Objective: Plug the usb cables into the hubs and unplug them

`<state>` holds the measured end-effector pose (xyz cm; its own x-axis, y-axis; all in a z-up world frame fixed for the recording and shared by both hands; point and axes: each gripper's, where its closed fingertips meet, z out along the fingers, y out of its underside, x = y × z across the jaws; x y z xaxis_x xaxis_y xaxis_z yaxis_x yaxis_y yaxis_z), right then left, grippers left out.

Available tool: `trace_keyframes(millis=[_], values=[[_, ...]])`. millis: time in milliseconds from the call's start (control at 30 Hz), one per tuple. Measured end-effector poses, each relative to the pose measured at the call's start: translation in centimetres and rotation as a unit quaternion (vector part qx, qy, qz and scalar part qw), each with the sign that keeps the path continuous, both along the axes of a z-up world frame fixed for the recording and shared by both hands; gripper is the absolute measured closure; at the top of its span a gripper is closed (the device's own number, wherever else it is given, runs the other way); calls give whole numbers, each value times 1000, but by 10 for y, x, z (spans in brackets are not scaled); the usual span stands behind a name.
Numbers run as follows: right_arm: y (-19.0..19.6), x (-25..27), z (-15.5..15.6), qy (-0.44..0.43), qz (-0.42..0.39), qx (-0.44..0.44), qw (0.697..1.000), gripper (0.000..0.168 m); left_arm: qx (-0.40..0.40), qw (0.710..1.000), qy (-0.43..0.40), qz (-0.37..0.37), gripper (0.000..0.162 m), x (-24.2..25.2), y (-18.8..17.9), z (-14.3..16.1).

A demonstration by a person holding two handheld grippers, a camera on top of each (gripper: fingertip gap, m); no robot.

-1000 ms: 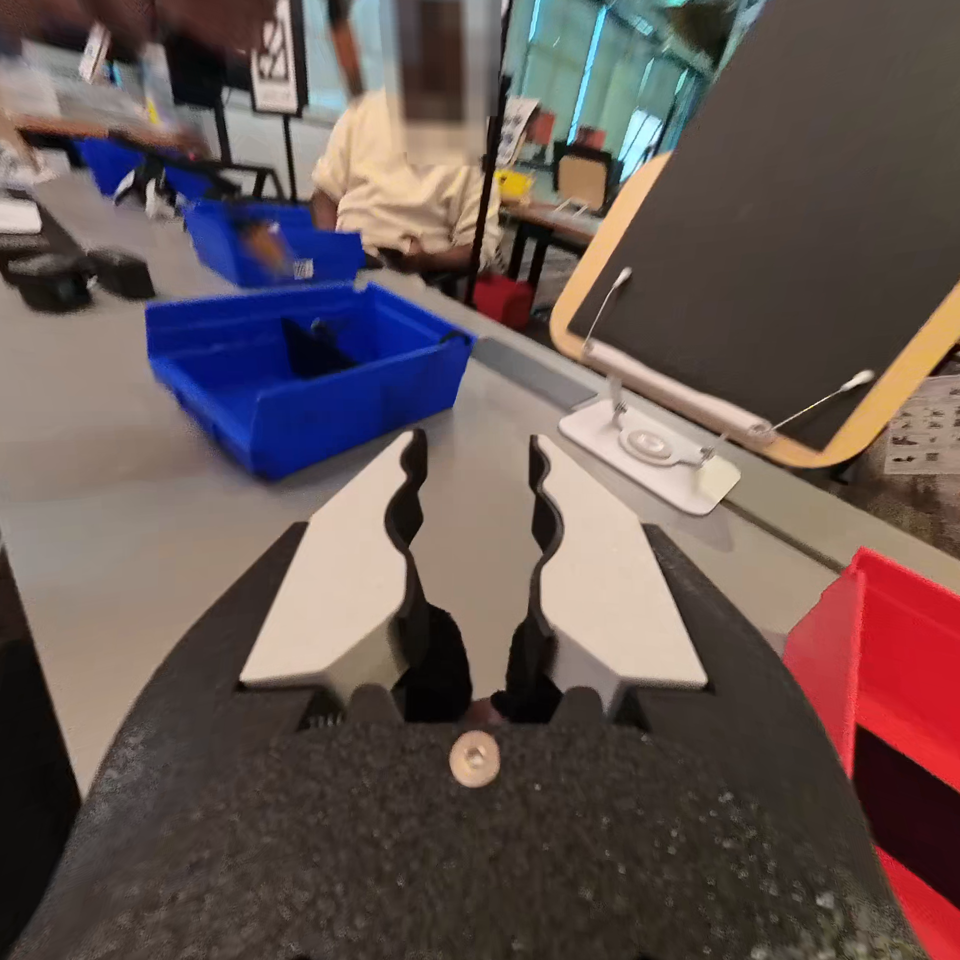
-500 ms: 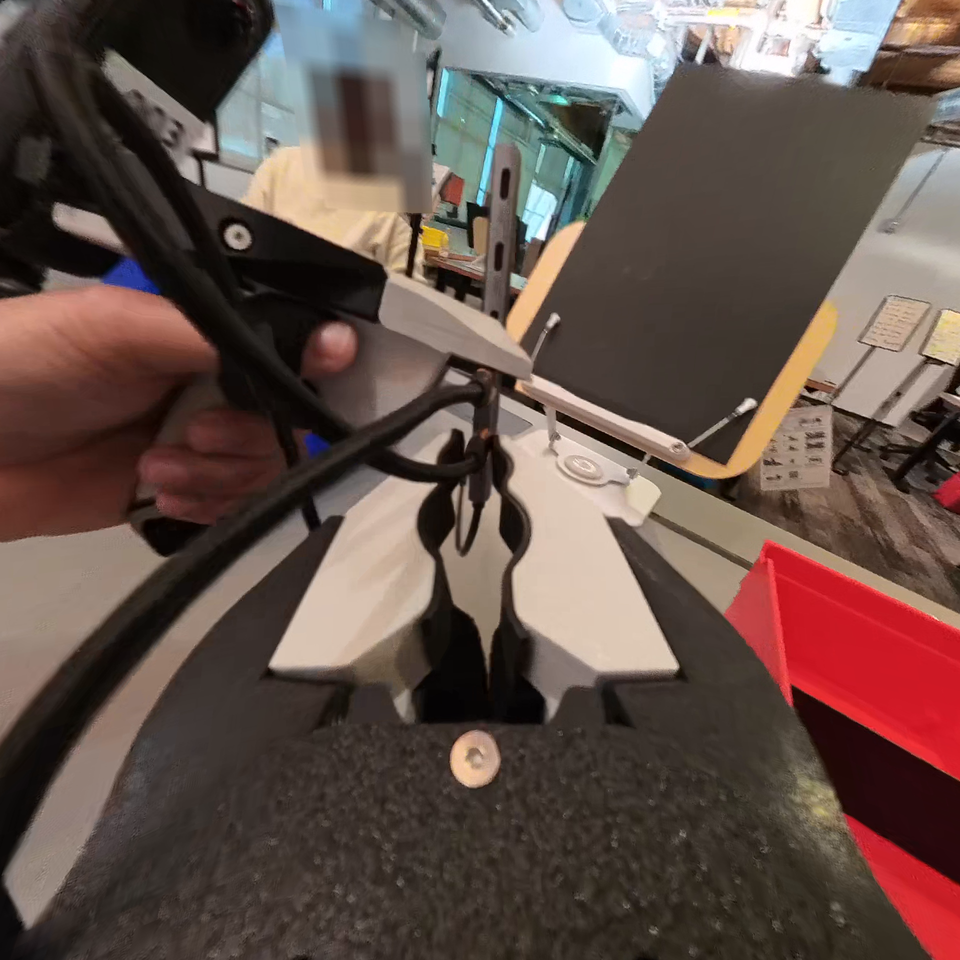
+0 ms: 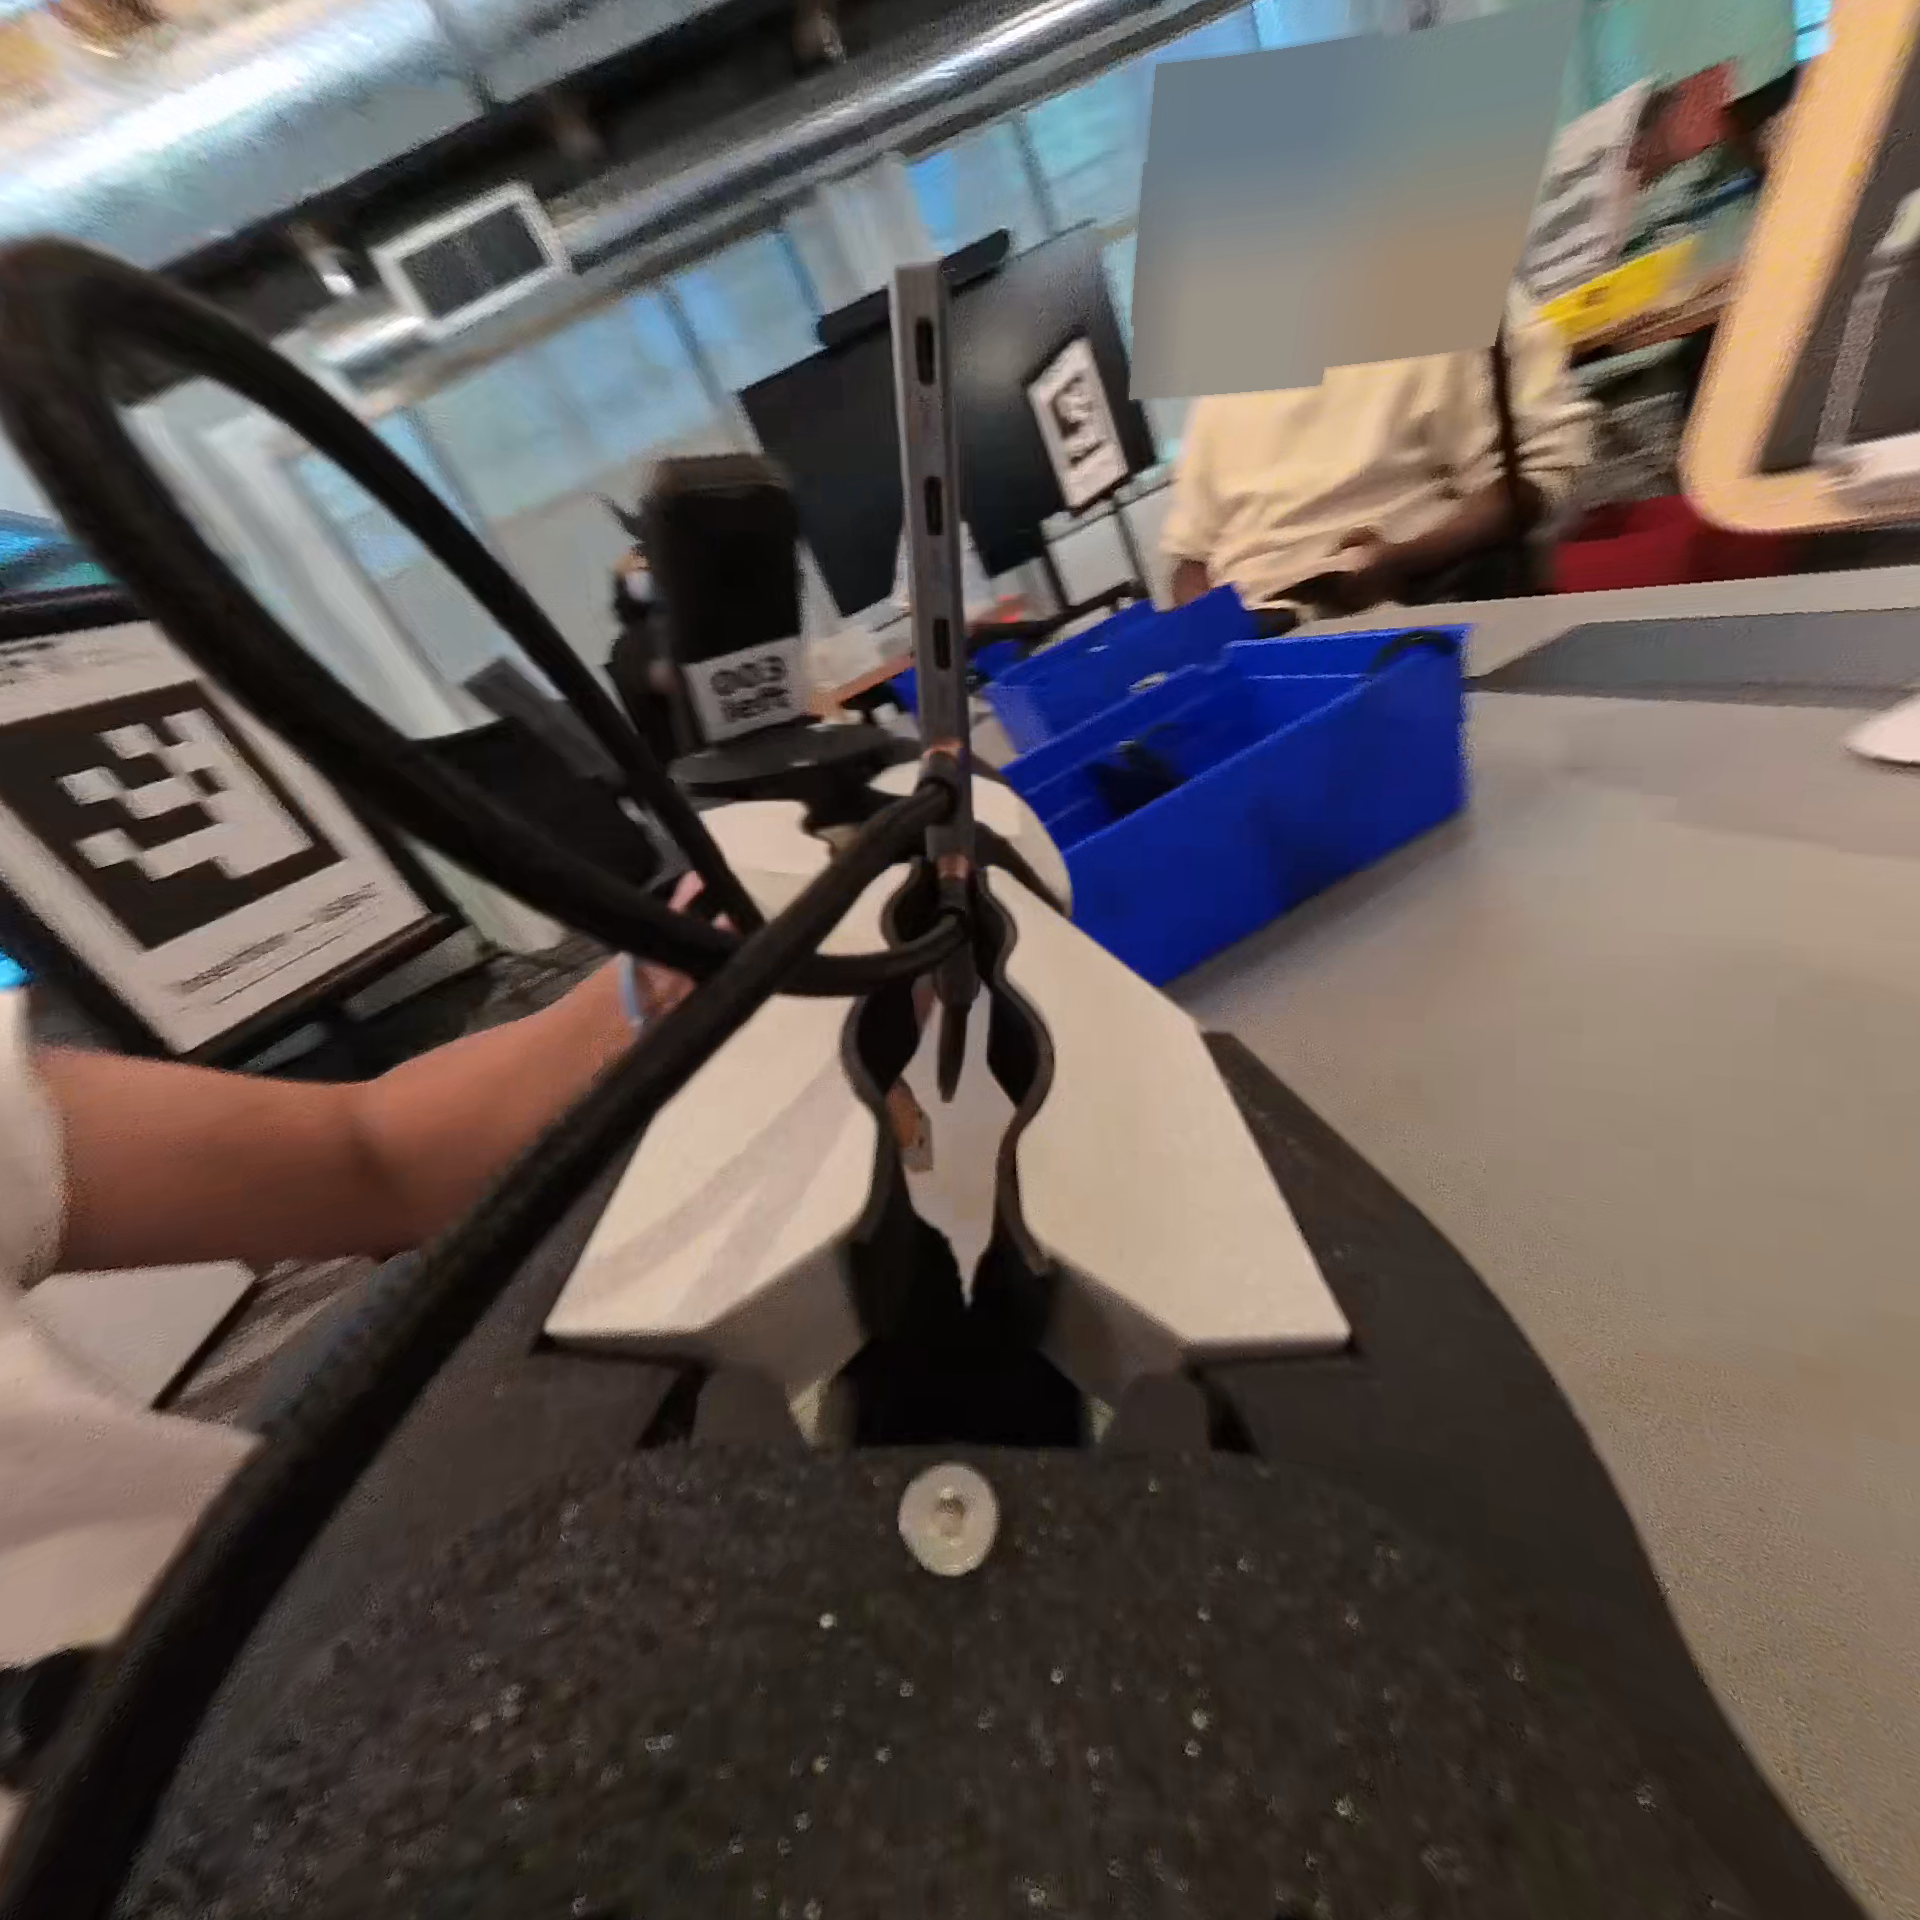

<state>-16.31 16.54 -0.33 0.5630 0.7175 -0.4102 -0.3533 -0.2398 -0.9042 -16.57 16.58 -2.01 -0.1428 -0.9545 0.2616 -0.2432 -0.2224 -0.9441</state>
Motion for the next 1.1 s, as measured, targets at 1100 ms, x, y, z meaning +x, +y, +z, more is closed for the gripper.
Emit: trace_keyframes(millis=[1100], values=[[-9, 77, 7, -206, -54, 25, 977, 164, -141, 958, -247, -27, 152, -80, 6, 35]])
